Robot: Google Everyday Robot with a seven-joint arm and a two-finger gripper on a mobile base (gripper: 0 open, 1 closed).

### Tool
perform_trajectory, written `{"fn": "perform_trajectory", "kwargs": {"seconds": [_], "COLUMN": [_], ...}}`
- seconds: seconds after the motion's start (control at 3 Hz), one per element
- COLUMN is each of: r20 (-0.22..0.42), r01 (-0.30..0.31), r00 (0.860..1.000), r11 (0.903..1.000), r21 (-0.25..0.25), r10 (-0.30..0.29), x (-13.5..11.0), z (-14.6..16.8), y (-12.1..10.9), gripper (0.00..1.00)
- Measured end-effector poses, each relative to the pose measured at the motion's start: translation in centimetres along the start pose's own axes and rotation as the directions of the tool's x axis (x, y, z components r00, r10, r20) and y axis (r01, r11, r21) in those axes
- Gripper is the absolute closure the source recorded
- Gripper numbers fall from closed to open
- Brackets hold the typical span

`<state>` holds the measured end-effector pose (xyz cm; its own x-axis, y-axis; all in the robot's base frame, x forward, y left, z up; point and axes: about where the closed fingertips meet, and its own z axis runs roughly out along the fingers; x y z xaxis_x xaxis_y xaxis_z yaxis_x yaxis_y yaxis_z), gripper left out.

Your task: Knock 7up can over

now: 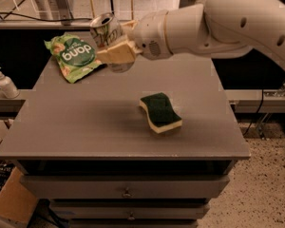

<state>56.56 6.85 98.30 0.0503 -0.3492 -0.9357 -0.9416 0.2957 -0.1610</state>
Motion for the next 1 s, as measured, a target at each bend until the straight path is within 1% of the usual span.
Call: {"fn": "perform_trajectory", "kwargs": {"seconds": [0.33, 0.67, 1.0], "r20": [-0.152, -0.368, -0.562], "r01": [0.011, -0.036, -0.094], "r00": [0.988, 0.93, 0.827], "r11": [0.9993, 0.9982, 0.9904], "r21": [-0.036, -0.049, -0.101], "r10": [-0.017, 0.015, 0.021], "x": [-0.2, 4.5, 9.7], "z": [-0.9, -2.0, -3.0], "y": [-3.0, -6.2, -5.9], "gripper": [1.0, 1.0, 1.0]}}
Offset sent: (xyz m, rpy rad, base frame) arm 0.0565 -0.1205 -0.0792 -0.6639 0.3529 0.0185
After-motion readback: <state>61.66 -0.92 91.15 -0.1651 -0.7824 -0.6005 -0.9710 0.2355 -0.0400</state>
